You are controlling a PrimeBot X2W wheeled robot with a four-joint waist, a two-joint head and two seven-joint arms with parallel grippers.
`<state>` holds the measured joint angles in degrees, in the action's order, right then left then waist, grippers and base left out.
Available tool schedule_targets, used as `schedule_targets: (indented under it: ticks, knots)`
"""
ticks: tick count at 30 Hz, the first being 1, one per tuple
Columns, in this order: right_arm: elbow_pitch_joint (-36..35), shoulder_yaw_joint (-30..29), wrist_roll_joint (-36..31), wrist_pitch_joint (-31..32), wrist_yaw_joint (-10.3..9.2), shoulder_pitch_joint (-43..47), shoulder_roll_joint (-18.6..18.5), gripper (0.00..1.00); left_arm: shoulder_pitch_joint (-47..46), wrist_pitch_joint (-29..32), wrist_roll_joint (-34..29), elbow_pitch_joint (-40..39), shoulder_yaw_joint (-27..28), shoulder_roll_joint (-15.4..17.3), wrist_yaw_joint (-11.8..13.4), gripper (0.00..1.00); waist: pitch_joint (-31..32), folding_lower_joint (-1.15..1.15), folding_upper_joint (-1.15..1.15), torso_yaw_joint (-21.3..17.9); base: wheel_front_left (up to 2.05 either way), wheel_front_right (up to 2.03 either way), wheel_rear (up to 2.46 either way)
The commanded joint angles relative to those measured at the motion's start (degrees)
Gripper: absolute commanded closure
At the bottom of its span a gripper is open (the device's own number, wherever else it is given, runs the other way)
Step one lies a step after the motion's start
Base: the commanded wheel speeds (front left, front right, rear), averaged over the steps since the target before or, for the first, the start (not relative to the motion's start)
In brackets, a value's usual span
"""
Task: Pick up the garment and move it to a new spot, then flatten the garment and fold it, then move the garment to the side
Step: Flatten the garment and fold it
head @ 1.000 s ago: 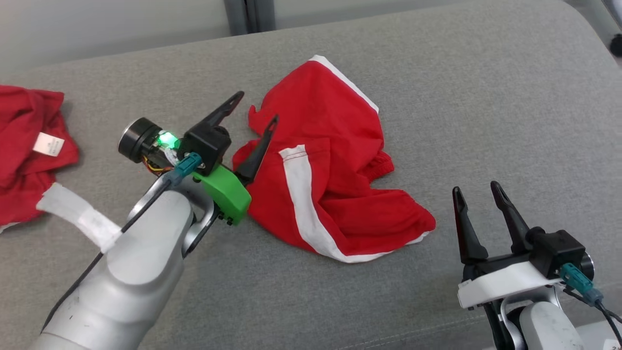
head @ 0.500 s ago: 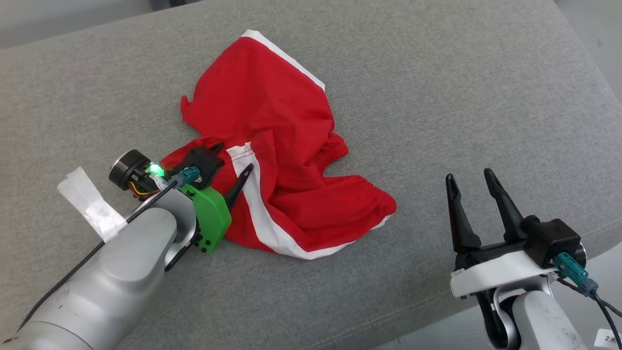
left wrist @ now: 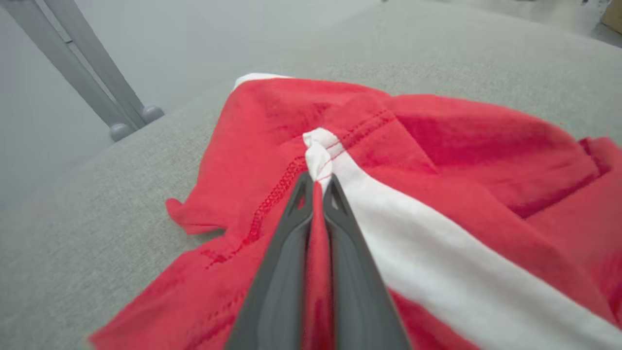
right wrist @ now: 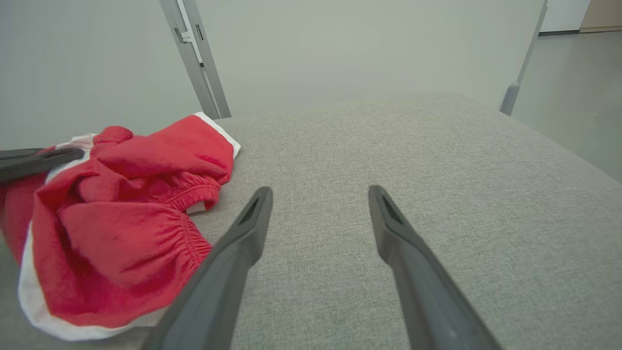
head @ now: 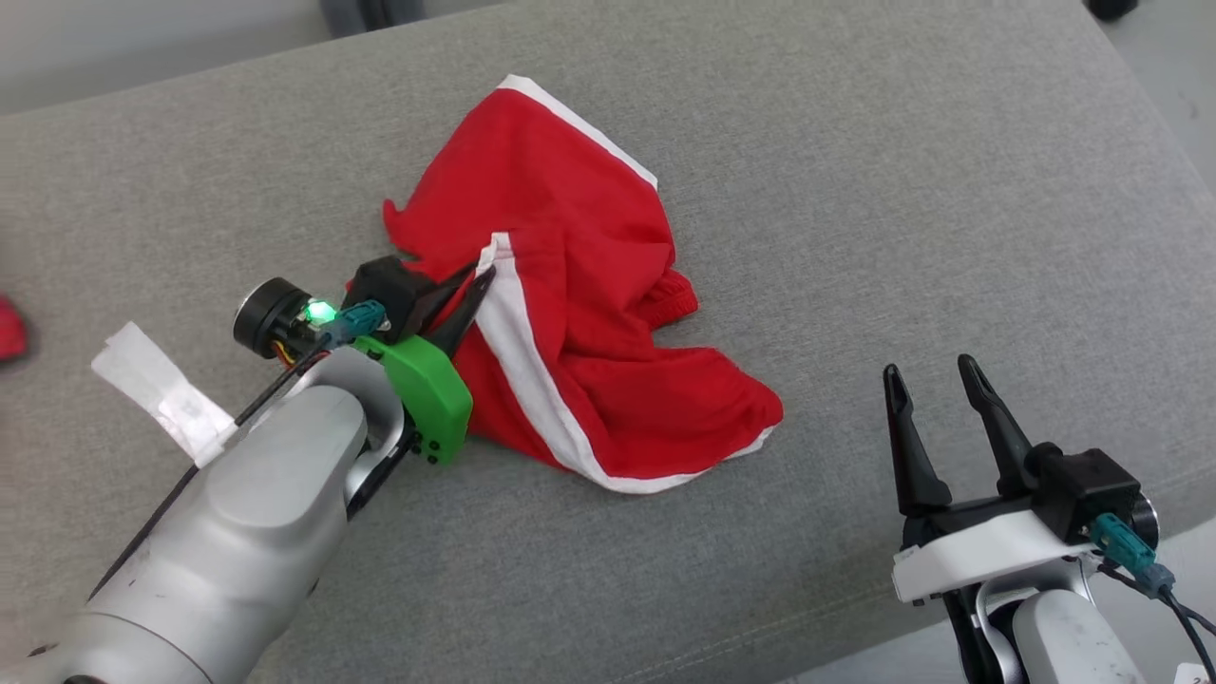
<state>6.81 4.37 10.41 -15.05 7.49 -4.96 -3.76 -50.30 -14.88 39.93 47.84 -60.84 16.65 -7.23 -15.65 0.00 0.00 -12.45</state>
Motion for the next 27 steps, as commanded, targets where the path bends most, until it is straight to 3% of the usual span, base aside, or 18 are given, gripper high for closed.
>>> schedule_targets:
  ticks: [1,3,9,15,16,17,18,27]
  knots:
    - [0.10,-0.07,-0.13,-0.19,0.01,0.79,-0.29,0.00,1.45,-0.32,0.08,-2.64,2.06,0.40,0.80,1.00,2.68,0.00,0.00,3.34,0.00,0.00,0.00]
    - [0.18,-0.07,-0.10,-0.19,0.01,1.60,-0.69,0.00,6.38,-0.30,-1.62,-9.55,7.27,2.09,2.58,1.00,4.16,0.00,0.00,5.85,0.00,0.00,0.00]
    - [0.58,0.13,0.03,-0.19,0.01,2.48,-1.42,0.00,19.48,-0.33,-4.02,-20.71,16.17,4.22,5.57,1.00,5.76,0.00,0.00,9.93,0.00,0.00,0.00]
    - [1.22,0.33,0.10,-0.19,0.01,2.86,-1.74,0.00,31.47,-0.33,-6.11,-24.83,23.11,2.30,5.68,0.97,6.46,0.00,0.00,12.53,0.00,0.00,0.00]
    - [1.29,0.25,0.12,-0.19,0.01,2.97,-1.76,0.00,32.74,-0.33,-6.55,-24.74,23.84,1.88,5.46,0.80,6.61,0.00,0.00,12.84,0.00,0.00,0.00]
    - [1.38,0.31,0.16,-0.19,0.01,3.08,-1.77,0.00,33.98,-0.34,-7.28,-24.75,24.93,1.39,5.31,0.27,6.74,0.00,0.00,13.10,0.00,0.00,0.00]
    - [1.48,0.31,0.20,-0.19,0.01,3.18,-1.82,0.00,34.75,-0.33,-7.54,-24.70,25.63,0.89,5.28,0.00,6.90,0.00,0.00,13.36,0.00,0.00,0.00]
    - [1.97,0.55,0.55,-0.19,0.01,3.35,-2.22,0.00,36.42,-0.32,-14.18,-27.95,33.24,-1.65,3.40,0.00,8.03,0.00,0.00,14.48,0.00,0.00,0.00]
